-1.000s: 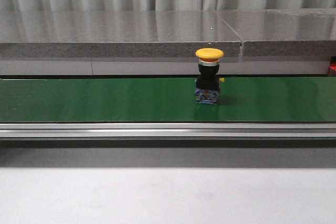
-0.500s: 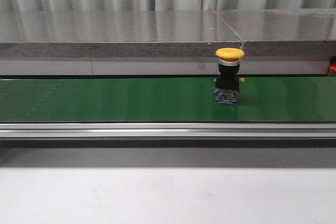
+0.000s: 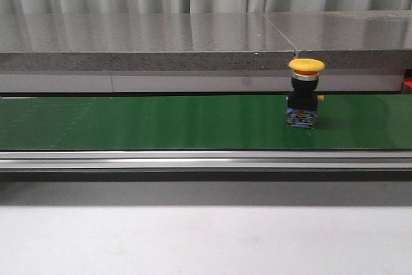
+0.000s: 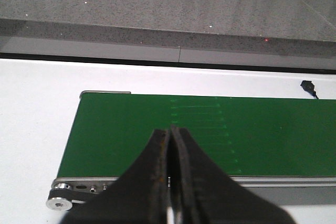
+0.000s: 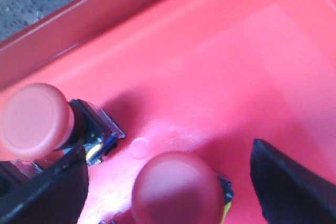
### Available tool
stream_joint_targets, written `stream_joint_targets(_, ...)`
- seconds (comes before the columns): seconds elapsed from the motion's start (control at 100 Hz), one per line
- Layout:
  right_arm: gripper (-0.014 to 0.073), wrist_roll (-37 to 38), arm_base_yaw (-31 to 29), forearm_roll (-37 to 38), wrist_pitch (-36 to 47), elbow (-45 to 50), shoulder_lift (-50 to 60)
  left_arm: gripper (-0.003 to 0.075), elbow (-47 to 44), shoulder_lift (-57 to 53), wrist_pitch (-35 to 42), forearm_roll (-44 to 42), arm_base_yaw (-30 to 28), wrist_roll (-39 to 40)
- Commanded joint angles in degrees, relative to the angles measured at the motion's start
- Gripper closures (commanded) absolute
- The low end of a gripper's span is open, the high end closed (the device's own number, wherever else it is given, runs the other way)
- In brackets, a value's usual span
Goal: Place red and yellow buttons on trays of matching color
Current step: 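Carry the red button into the red tray and release it, then lower the right gripper onto the yellow button on the belt, grasp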
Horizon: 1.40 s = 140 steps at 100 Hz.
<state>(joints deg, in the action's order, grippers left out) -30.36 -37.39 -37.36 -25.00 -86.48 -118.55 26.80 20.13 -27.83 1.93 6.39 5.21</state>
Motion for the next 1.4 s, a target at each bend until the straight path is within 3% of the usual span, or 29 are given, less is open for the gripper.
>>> stream_joint_targets(0.0,-0.0034,-0.1,-0.3,-1.3,1.7,-2.0,5.1,0.0739,1.5,0.3,4.4,0.2,0.4,-0.1)
stream_joint_targets(0.35,-0.0033,-0.1,-0.1,-1.4,-1.3,-2.0,14.1,0.0739,1.5,0.3,4.4,0.2,0.4,-0.1)
stream_joint_targets(0.7,-0.0033,-1.9,3.9,-1.4,-7.7,-0.7,24.3,0.0739,1.5,0.3,4.4,0.2,0.4,-0.1)
stream_joint_targets(1.39,-0.0033,-7.1,15.5,-1.4,-15.6,27.4,46.3,0.0739,1.5,0.3,4.4,0.2,0.4,-0.1)
